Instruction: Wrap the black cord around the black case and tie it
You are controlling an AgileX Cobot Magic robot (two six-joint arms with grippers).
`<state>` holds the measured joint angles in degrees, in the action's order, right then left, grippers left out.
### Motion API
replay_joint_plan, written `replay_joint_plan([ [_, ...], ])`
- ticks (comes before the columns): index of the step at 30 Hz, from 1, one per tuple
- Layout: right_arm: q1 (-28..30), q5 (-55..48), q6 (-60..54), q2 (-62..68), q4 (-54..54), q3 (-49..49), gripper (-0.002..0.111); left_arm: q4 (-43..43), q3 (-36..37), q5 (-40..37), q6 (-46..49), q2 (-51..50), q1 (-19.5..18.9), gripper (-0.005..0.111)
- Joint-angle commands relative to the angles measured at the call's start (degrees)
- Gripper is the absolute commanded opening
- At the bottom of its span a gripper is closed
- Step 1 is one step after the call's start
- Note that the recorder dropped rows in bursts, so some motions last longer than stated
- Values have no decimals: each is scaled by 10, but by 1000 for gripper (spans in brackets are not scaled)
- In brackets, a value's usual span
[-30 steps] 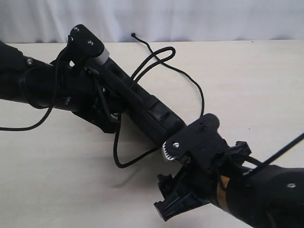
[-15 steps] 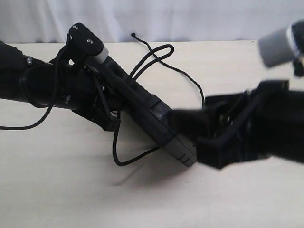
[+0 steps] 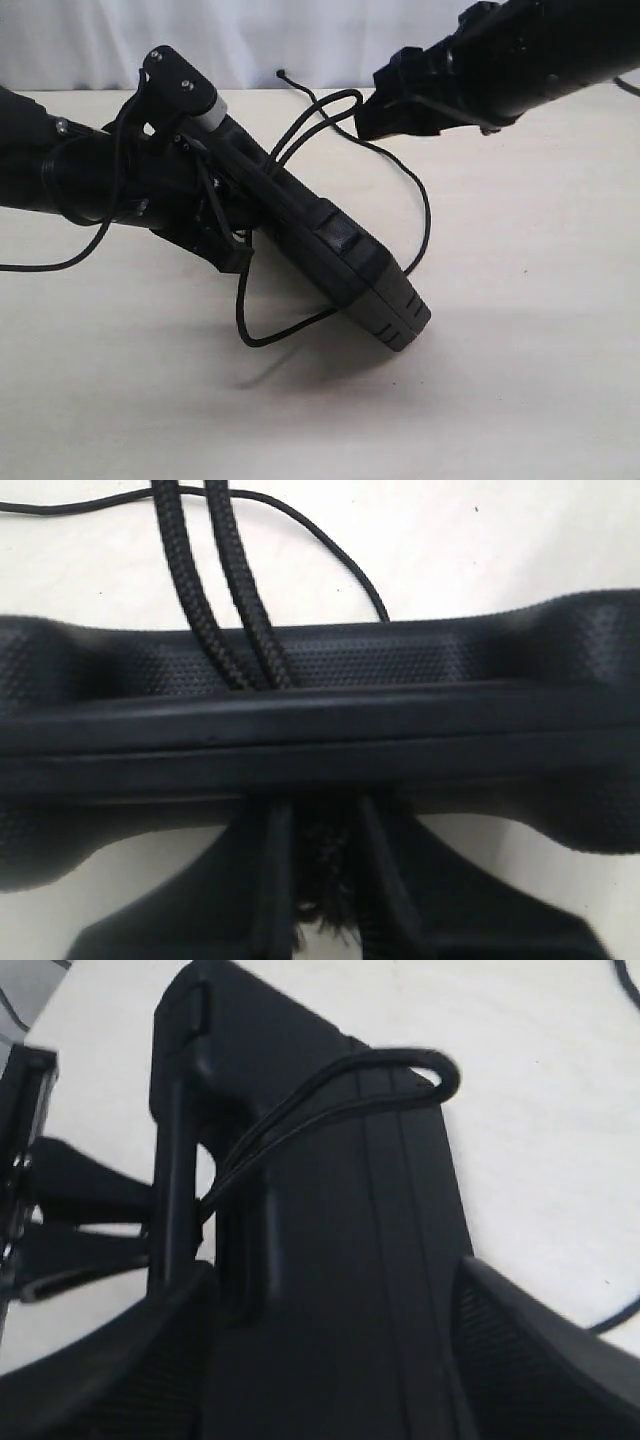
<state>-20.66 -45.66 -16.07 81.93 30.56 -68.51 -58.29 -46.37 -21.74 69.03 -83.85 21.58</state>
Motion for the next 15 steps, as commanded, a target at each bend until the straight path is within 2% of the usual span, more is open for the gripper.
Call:
replay_joint_plan([
  [1, 47, 18, -79, 68, 130, -18, 62, -8, -4, 9, 1, 5, 5, 0],
  [8, 45, 51, -82, 129, 223, -21, 62, -8, -4, 9, 1, 5, 5, 0],
  [15, 45, 110, -40, 158, 229, -21, 62, -8, -4, 9, 1, 5, 5, 0],
])
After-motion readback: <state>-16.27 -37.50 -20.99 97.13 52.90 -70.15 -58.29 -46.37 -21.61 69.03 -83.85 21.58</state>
